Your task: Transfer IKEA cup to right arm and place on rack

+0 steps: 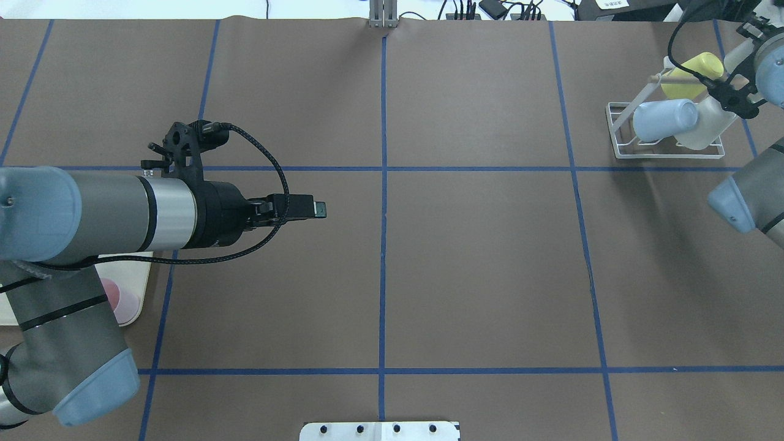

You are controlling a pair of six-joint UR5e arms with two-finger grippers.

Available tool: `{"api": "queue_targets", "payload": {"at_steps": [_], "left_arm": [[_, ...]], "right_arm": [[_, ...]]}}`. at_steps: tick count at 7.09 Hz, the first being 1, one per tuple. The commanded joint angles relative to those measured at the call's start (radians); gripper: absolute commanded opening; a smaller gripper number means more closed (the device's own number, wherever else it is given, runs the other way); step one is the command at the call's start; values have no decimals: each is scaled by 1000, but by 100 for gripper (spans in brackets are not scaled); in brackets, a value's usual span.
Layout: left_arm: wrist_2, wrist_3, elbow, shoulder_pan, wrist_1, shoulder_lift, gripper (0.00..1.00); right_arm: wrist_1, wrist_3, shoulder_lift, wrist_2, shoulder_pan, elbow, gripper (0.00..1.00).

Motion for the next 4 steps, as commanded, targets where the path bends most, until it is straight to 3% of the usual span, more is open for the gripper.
{"api": "queue_targets", "payload": {"at_steps": [1, 4], "left_arm": [[-2, 1, 0, 0, 0, 0, 100], [0, -1, 0, 0, 0, 0, 100]], "right_arm": [[0, -2, 0, -43, -22, -6, 0], [0, -2, 0, -68, -33, -16, 0]]}}
